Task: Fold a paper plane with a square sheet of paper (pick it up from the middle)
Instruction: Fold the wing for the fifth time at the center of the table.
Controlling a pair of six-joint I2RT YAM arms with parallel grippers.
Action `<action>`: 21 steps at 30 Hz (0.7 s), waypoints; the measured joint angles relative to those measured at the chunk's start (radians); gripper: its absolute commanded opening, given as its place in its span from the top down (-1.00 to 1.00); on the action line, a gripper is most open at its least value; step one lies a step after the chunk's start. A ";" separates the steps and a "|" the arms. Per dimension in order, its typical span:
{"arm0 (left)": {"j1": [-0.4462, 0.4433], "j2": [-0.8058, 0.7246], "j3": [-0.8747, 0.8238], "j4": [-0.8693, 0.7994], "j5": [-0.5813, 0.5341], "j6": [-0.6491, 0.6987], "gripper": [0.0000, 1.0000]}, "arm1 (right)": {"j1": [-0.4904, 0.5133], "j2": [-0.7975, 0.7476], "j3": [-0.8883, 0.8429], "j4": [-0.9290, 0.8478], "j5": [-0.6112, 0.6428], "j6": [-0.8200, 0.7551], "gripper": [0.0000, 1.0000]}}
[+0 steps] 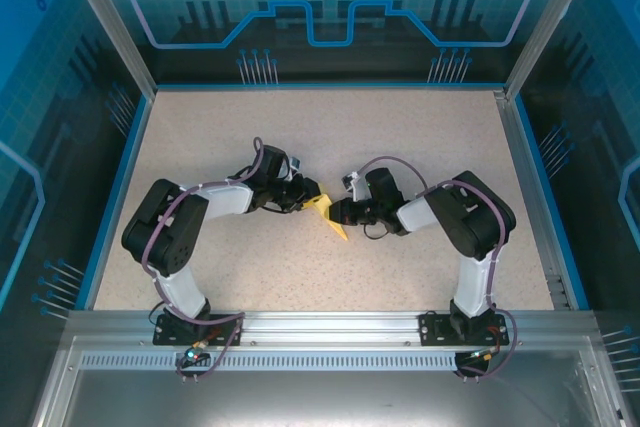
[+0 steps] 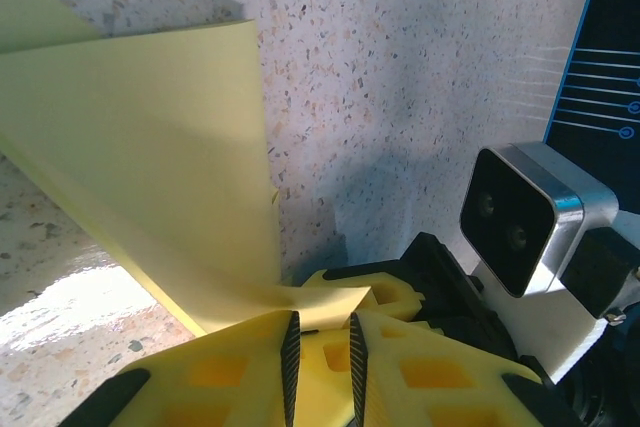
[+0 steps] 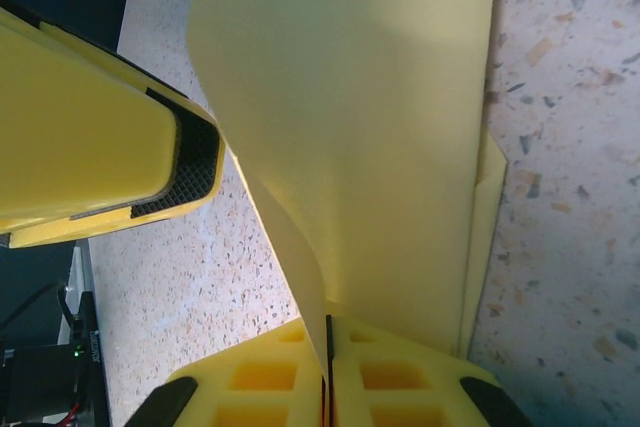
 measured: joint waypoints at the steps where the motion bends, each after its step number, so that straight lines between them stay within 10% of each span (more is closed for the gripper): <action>1: 0.000 0.000 0.000 0.000 0.000 0.000 0.51 | 0.000 0.000 0.000 0.000 -0.003 0.004 0.81; 21: 0.000 0.002 -0.077 0.074 0.000 0.014 0.67 | -0.019 0.020 0.060 -0.099 -0.066 0.046 0.80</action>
